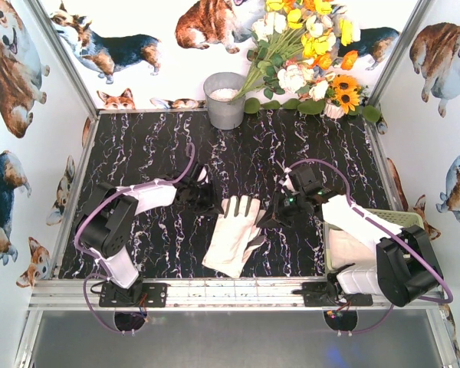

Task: Put the gloves into the storage basket
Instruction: Adjust the glove at the center of the board.

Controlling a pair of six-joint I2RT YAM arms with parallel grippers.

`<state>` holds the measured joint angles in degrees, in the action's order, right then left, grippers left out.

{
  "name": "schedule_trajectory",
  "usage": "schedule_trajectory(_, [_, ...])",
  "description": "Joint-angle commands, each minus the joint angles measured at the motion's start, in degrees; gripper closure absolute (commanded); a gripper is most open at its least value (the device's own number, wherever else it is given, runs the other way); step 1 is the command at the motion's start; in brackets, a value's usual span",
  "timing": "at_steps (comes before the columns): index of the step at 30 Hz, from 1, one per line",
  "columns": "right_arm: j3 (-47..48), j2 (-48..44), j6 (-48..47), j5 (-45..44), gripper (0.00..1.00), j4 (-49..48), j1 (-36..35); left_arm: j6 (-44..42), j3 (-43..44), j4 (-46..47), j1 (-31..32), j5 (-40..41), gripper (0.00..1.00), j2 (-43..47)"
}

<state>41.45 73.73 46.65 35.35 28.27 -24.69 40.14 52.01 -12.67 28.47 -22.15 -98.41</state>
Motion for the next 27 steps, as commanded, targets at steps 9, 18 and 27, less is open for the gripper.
schedule_trajectory(9, [0.9,0.0,-0.1,-1.4,1.00,-2.7,-0.3,1.0,-1.2,4.8,1.9,-3.5,0.89,-1.9])
schedule_trajectory(18, [3.2,-3.0,2.6,-2.6,1.00,3.1,-0.9,-0.4,1.8,2.3,1.9,-3.0,1.00,0.8])
schedule_trajectory(27, [2.0,-11.1,7.8,-5.8,1.00,8.9,-2.8,-3.1,4.5,-3.0,1.9,-5.1,1.00,2.5])
